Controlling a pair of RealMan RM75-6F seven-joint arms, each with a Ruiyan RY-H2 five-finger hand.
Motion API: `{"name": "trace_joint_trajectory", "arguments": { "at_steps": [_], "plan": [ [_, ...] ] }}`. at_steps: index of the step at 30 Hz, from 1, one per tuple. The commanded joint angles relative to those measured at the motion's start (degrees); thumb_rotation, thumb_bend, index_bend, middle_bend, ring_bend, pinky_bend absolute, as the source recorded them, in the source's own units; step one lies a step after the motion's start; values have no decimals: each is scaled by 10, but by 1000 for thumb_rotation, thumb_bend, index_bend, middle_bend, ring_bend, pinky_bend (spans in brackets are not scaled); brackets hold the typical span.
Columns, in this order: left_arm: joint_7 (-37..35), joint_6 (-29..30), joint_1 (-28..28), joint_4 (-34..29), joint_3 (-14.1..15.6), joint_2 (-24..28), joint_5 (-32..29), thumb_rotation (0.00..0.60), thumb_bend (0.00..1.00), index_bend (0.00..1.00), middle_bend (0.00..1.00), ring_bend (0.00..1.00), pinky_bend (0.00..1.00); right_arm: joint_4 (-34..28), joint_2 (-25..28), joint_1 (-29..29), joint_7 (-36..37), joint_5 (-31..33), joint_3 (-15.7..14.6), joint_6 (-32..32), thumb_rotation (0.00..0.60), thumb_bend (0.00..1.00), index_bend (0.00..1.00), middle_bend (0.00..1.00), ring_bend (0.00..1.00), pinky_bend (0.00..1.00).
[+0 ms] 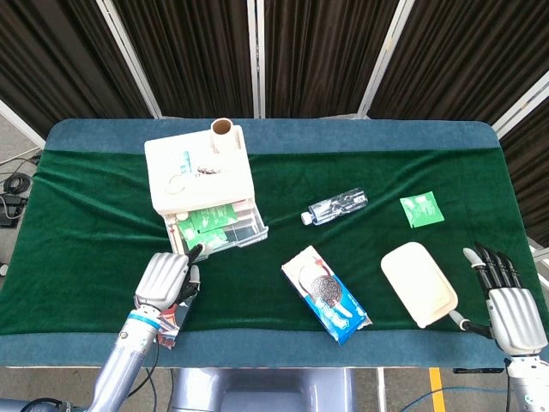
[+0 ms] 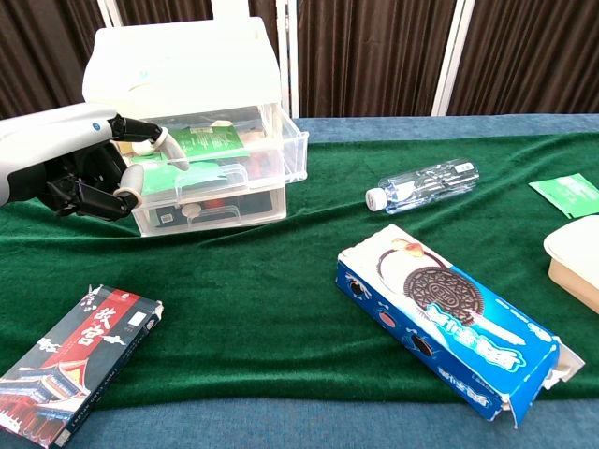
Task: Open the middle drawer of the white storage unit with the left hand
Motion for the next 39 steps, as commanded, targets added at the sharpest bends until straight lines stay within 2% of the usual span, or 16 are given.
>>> {"name": "trace_joint_trajectory", "arguments": {
  "at_steps": [1,10,12,15,16,22,25,31,34,35,37,39],
  "plan": [
    [-1,0,2,-3,3,1,4,600,865,286,894,756,746,0,0,0,0,0,0,0,600,18,39,0,0,0],
    [-7,-1,8,-2,11,4,16,600,864,270,894,757,746,0,0,0,-1,0,0,-1,600,18,40,0,0,0],
    [-10,0,10,3,12,3,21,600,855,199,894,756,746,0,-1,1,-2,0,-1,-2,600,18,40,0,0,0],
    [-16,1,13,10,10,2,27,600,838,12,894,756,746,0,-1,1,-3,1,-1,-2,600,18,40,0,0,0],
    [-22,2,14,10,7,2,29,600,835,1,894,756,746,0,-1,1,-3,1,-1,-2,600,18,39,0,0,0],
    [-33,9,20,13,2,6,49,600,787,0,894,756,746,0,-1,1,-3,1,-1,-3,600,18,40,0,0,0],
    [-38,13,26,12,6,12,60,600,699,0,894,756,746,1,-1,1,-3,1,-1,-3,600,19,40,0,0,0],
    [-62,39,57,10,38,35,128,600,652,0,886,753,729,2,-1,0,-2,3,0,-3,600,19,39,0,0,0],
    [-85,74,89,25,68,52,189,600,630,0,812,686,656,2,-1,0,-3,4,1,-2,600,18,40,0,0,0],
    [-91,82,96,31,74,55,202,600,618,0,756,629,612,2,-1,0,-3,4,1,-2,600,18,40,0,0,0],
    [-109,105,117,53,94,65,240,600,590,0,629,510,535,3,-2,0,-5,4,1,-2,600,18,39,0,0,0],
    [-127,125,138,77,113,75,269,600,546,0,434,341,427,3,-3,1,-9,4,1,-3,600,19,39,0,0,0]
  ]
}}
